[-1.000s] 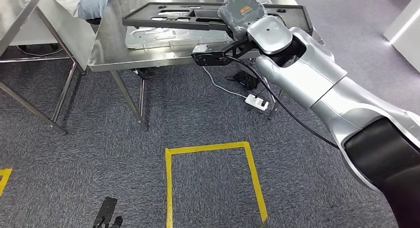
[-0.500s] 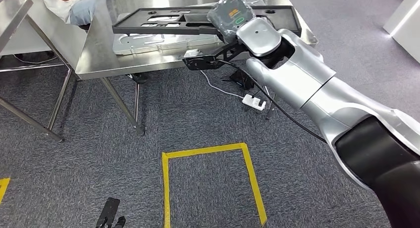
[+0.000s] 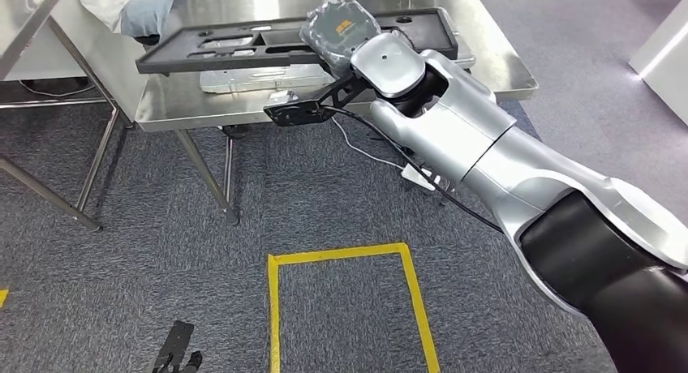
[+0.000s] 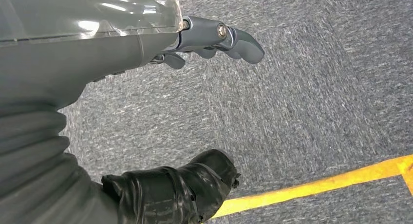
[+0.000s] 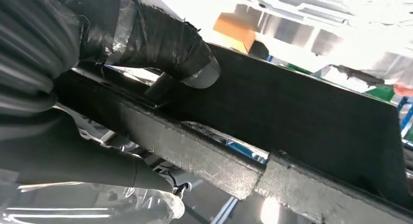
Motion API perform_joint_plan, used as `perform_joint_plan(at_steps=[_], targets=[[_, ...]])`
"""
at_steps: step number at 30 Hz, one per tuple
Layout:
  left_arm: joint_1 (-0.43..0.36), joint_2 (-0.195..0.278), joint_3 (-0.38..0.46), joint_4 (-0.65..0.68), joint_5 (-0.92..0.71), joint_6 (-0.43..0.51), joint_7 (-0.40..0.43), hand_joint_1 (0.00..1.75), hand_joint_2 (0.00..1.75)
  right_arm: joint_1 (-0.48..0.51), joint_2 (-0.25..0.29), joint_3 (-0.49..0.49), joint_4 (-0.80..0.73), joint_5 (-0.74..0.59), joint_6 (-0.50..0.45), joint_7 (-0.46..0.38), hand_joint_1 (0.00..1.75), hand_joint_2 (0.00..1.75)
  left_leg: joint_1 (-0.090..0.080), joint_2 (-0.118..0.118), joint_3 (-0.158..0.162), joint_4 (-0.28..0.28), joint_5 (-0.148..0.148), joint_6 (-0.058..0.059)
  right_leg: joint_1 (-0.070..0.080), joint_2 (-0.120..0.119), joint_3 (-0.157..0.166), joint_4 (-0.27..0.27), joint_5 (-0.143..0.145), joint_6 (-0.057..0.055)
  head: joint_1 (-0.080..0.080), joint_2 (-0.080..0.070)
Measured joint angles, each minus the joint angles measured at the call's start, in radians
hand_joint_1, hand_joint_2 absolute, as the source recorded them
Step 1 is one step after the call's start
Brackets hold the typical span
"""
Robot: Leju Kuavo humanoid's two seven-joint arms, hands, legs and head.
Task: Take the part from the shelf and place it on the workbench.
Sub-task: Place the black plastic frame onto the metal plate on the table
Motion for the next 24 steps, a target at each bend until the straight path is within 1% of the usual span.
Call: perform_joint_plan(at_steps=[1, 2, 3, 4, 6, 8, 9, 10, 11, 12, 13, 14, 15, 16, 17, 18, 19, 20, 21, 23, 24], targets=[[0.000, -0.001, 0.000, 0.000, -0.001, -0.001, 0.000, 0.00, 1.75, -0.001, 0.003, 0.002, 0.005, 0.000, 0.000, -0.001, 1.75, 1.75, 0.000, -0.003, 0.006, 0.004, -0.007, -0.002, 0.000, 0.000, 0.019, -0.059, 0.045, -0.004, 0.000, 0.000], [0.000, -0.002, 0.000, 0.000, -0.002, -0.002, 0.000, 0.00, 1.75, -0.003, 0.006, 0.003, 0.009, 0.000, -0.001, -0.002, 1.75, 1.75, -0.001, -0.006, 0.011, 0.008, -0.015, -0.006, 0.002, -0.001, 0.044, -0.127, 0.084, -0.009, 0.000, 0.000], [0.000, -0.004, 0.000, 0.000, -0.003, -0.004, 0.000, 0.00, 1.75, -0.005, 0.011, 0.003, 0.013, 0.000, -0.002, -0.004, 1.75, 1.75, -0.003, -0.008, 0.012, 0.015, -0.023, -0.011, 0.003, -0.001, 0.068, -0.187, 0.108, -0.013, -0.001, 0.000], [0.000, -0.005, 0.001, 0.000, -0.004, -0.005, 0.000, 0.00, 1.75, -0.007, 0.016, 0.004, 0.017, 0.000, -0.003, -0.006, 1.75, 1.75, -0.004, -0.009, 0.012, 0.018, -0.028, -0.016, 0.005, 0.000, 0.085, -0.226, 0.119, -0.017, -0.001, 0.000], [0.000, -0.006, 0.002, 0.000, -0.005, -0.009, 0.000, 0.00, 1.75, -0.008, 0.026, 0.006, 0.022, 0.000, -0.005, -0.013, 1.75, 1.75, -0.005, -0.009, 0.012, 0.019, -0.033, -0.026, 0.009, 0.003, 0.096, -0.248, 0.113, -0.020, -0.002, 0.000], [0.000, -0.006, 0.003, 0.000, -0.006, -0.011, 0.001, 0.00, 1.75, -0.008, 0.032, 0.007, 0.027, 0.000, -0.006, -0.016, 1.75, 1.75, -0.003, -0.007, 0.013, 0.019, -0.038, -0.037, 0.006, 0.004, 0.103, -0.255, 0.113, -0.027, -0.001, 0.000], [0.000, -0.007, 0.003, 0.000, -0.007, -0.011, 0.001, 0.00, 1.75, -0.009, 0.035, 0.007, 0.030, 0.000, -0.007, -0.017, 1.75, 1.75, -0.002, -0.005, 0.005, 0.039, -0.049, -0.044, 0.002, 0.004, 0.108, -0.260, 0.113, -0.031, -0.003, 0.000], [-0.001, -0.007, 0.004, 0.000, -0.007, -0.011, 0.001, 0.00, 1.75, -0.010, 0.039, 0.007, 0.033, 0.000, -0.007, -0.017, 1.75, 1.75, 0.000, -0.002, -0.015, 0.080, -0.068, -0.050, -0.001, 0.004, 0.114, -0.263, 0.111, -0.035, -0.005, 0.000], [0.000, -0.007, 0.006, 0.000, -0.007, -0.011, 0.002, 0.00, 1.75, -0.009, 0.043, 0.007, 0.036, 0.000, -0.007, -0.017, 1.75, 1.75, 0.002, 0.001, -0.047, 0.140, -0.092, -0.057, -0.002, 0.004, 0.118, -0.265, 0.109, -0.038, -0.008, 0.000], [0.000, -0.006, 0.009, 0.000, -0.007, -0.011, 0.003, 0.00, 1.75, -0.007, 0.046, 0.007, 0.039, 0.000, -0.007, -0.018, 1.75, 1.75, 0.004, 0.002, -0.085, 0.207, -0.114, -0.063, -0.003, 0.005, 0.122, -0.265, 0.106, -0.040, -0.009, 0.000], [0.002, -0.006, 0.012, 0.000, -0.008, -0.011, 0.005, 0.00, 1.75, -0.004, 0.049, 0.007, 0.042, 0.000, -0.007, -0.019, 1.75, 1.75, 0.006, 0.002, -0.120, 0.261, -0.124, -0.067, -0.003, 0.006, 0.126, -0.265, 0.102, -0.041, -0.009, 0.000], [0.003, -0.006, 0.015, 0.000, -0.009, -0.011, 0.007, 0.00, 1.75, 0.001, 0.051, 0.007, 0.045, -0.001, -0.007, -0.021, 1.75, 1.75, 0.008, 0.003, -0.141, 0.284, -0.117, -0.069, -0.004, 0.007, 0.132, -0.264, 0.097, -0.041, -0.009, 0.000], [0.003, -0.006, 0.017, 0.000, -0.010, -0.011, 0.009, 0.00, 1.75, 0.004, 0.053, 0.007, 0.047, -0.001, -0.007, -0.022, 1.75, 1.75, 0.010, 0.003, -0.144, 0.267, -0.089, -0.070, -0.004, 0.007, 0.139, -0.264, 0.092, -0.039, -0.009, 0.000], [0.003, -0.006, 0.018, 0.000, -0.012, -0.011, 0.011, 0.00, 1.75, 0.006, 0.056, 0.008, 0.049, -0.002, -0.007, -0.023, 1.75, 1.75, 0.011, 0.003, -0.127, 0.214, -0.046, -0.070, -0.005, 0.007, 0.146, -0.263, 0.086, -0.037, -0.009, 0.000], [0.003, -0.006, 0.019, 0.000, -0.013, -0.011, 0.012, 0.00, 1.75, 0.007, 0.059, 0.008, 0.052, -0.003, -0.008, -0.023, 1.75, 1.75, 0.011, 0.004, -0.100, 0.140, -0.003, -0.069, -0.006, 0.007, 0.154, -0.263, 0.080, -0.034, -0.009, 0.000], [0.002, -0.006, 0.020, 0.000, -0.014, -0.011, 0.013, 0.00, 1.75, 0.005, 0.061, 0.008, 0.053, -0.003, -0.008, -0.024, 1.75, 1.75, 0.009, 0.005, -0.071, 0.074, 0.025, -0.065, -0.005, 0.008, 0.159, -0.262, 0.074, -0.029, -0.009, 0.000], [0.002, -0.006, 0.020, 0.000, -0.014, -0.011, 0.014, 0.00, 1.75, 0.004, 0.063, 0.008, 0.054, -0.003, -0.008, -0.023, 1.75, 1.75, 0.006, 0.004, -0.049, 0.027, 0.040, -0.060, -0.005, 0.008, 0.163, -0.263, 0.070, -0.024, -0.009, 0.000], [0.001, -0.006, 0.021, 0.000, -0.015, -0.011, 0.014, 0.00, 1.75, 0.003, 0.064, 0.008, 0.056, -0.003, -0.008, -0.023, 1.75, 1.75, 0.003, 0.004, -0.039, 0.005, 0.040, -0.054, -0.004, 0.009, 0.164, -0.265, 0.068, -0.018, -0.009, 0.000], [0.001, -0.006, 0.021, 0.000, -0.015, -0.010, 0.015, 0.00, 1.75, 0.002, 0.064, 0.008, 0.057, -0.003, -0.008, -0.024, 1.75, 1.75, 0.000, 0.003, -0.035, 0.002, 0.033, -0.048, -0.003, 0.009, 0.165, -0.267, 0.067, -0.012, -0.009, 0.000], [0.001, -0.006, 0.021, 0.000, -0.017, -0.007, 0.016, 0.00, 1.75, 0.002, 0.066, 0.008, 0.060, -0.004, -0.009, -0.026, 1.75, 1.75, 0.002, 0.003, -0.029, -0.004, 0.032, -0.033, -0.003, 0.008, 0.168, -0.267, 0.061, -0.001, -0.009, 0.000], [0.001, -0.006, 0.022, 0.000, -0.018, -0.003, 0.016, 0.00, 1.75, 0.000, 0.067, 0.008, 0.062, -0.005, -0.009, -0.026, 1.75, 1.75, 0.004, 0.003, -0.023, -0.009, 0.031, -0.025, -0.003, 0.006, 0.161, -0.251, 0.051, 0.003, -0.008, 0.000]])
